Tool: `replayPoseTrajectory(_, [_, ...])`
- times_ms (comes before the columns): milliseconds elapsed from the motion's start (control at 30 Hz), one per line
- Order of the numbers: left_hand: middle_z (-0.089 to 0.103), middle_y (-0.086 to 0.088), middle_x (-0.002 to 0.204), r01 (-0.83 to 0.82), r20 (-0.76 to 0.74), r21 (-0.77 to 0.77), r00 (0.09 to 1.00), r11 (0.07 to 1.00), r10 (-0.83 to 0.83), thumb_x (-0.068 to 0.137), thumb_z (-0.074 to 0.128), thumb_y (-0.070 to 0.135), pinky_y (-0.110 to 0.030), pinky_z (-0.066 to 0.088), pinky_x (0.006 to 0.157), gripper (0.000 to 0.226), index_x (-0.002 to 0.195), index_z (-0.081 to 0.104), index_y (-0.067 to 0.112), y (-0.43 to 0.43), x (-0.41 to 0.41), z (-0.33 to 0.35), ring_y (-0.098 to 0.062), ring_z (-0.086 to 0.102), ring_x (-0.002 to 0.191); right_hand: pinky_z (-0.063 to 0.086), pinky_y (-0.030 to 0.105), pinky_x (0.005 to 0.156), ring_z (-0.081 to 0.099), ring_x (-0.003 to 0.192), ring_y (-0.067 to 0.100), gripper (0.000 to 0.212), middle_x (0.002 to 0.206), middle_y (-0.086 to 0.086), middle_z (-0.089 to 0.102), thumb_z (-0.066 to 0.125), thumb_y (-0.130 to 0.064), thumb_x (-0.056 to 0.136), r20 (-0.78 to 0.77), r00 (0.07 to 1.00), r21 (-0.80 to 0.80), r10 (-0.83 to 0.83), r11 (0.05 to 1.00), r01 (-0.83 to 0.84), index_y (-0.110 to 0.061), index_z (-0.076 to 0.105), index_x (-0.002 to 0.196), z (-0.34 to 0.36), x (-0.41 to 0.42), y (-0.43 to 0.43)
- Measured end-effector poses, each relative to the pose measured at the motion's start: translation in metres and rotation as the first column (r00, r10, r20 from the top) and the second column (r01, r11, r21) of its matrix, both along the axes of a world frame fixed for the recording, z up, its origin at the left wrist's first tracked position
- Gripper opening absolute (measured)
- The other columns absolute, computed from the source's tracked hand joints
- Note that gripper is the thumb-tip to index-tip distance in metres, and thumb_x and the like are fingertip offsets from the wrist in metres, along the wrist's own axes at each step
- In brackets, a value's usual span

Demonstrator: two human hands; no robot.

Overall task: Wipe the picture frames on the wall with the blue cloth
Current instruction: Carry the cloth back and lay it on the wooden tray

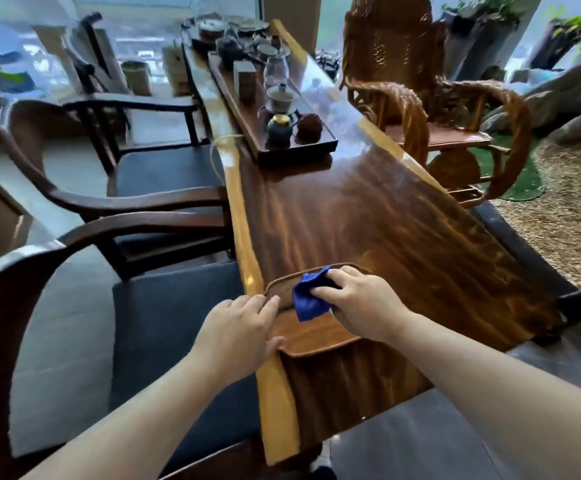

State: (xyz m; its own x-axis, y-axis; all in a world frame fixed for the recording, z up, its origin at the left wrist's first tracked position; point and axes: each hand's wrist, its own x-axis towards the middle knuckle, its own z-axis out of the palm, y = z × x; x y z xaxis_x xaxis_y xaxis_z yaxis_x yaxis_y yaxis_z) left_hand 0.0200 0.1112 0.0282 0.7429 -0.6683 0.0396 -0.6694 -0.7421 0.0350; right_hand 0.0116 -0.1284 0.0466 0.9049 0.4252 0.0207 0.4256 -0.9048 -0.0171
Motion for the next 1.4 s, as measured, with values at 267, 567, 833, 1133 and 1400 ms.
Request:
replayPoseTrajectory(267, [0.071,-0.003,0.100,-0.168,-0.126,0.103,0.975,0.980,0.180,0.080,0.067,0.049,-0.038,0.056,0.067,0.055,0.121,0.063,0.013,-0.051,0.009,-0.060,-0.022,0.067,0.086,0.054,0.038,0.052,0.061,0.092,0.035,0.046,0.109,0.017,0.064,0.073,-0.008,0.067,-0.055,0.970,0.049,0.239,0.970,-0.236,-0.016,0.066,0.112,-0.074,0.057,-0.031])
replayPoseTrajectory(567, [0.069,-0.006,0.094,-0.285,-0.167,0.054,0.942,0.957,0.290,0.068,0.079,0.044,-0.036,0.054,0.062,0.058,0.112,0.066,0.009,-0.074,0.018,-0.092,-0.026,0.066,0.080,0.047,0.044,0.095,0.049,0.122,0.035,0.061,0.139,0.017,0.048,0.068,-0.031,0.079,-0.186,0.927,0.217,0.324,0.934,-0.283,-0.017,0.050,0.135,-0.118,0.057,-0.065])
replayPoseTrajectory(833, [0.067,-0.012,0.101,-0.091,-0.105,0.012,0.990,0.996,0.092,0.067,0.081,0.028,-0.038,0.055,0.071,0.044,0.104,0.067,0.008,-0.085,0.018,-0.112,-0.032,0.065,0.089,0.049,0.039,0.077,0.056,0.096,0.029,0.038,0.110,0.010,0.057,0.071,-0.041,0.077,-0.051,0.988,0.266,0.148,0.955,-0.130,-0.017,0.063,0.105,-0.129,0.023,-0.115])
replayPoseTrajectory(1133, [0.066,-0.006,0.075,-0.057,-0.039,-0.040,0.998,0.998,0.055,0.076,0.059,0.010,-0.040,0.053,0.067,0.009,0.082,0.066,0.009,-0.090,0.039,-0.107,-0.029,0.063,0.072,0.053,0.043,0.074,0.062,0.094,0.039,0.025,0.110,0.021,0.064,0.064,-0.017,0.075,-0.004,0.998,0.271,0.058,0.961,-0.055,-0.006,0.069,0.098,-0.134,0.039,-0.102])
replayPoseTrajectory(1400, [0.059,-0.006,0.070,0.035,-0.109,0.010,0.994,0.999,-0.034,0.084,0.048,0.028,-0.043,0.047,0.065,0.029,0.062,0.059,0.013,-0.097,0.018,-0.095,-0.028,0.055,0.070,0.047,0.038,0.089,0.058,0.109,0.030,0.025,0.117,0.013,0.064,0.058,-0.033,0.085,-0.035,0.959,0.261,0.281,0.929,-0.262,-0.014,0.072,0.093,-0.131,0.030,-0.131])
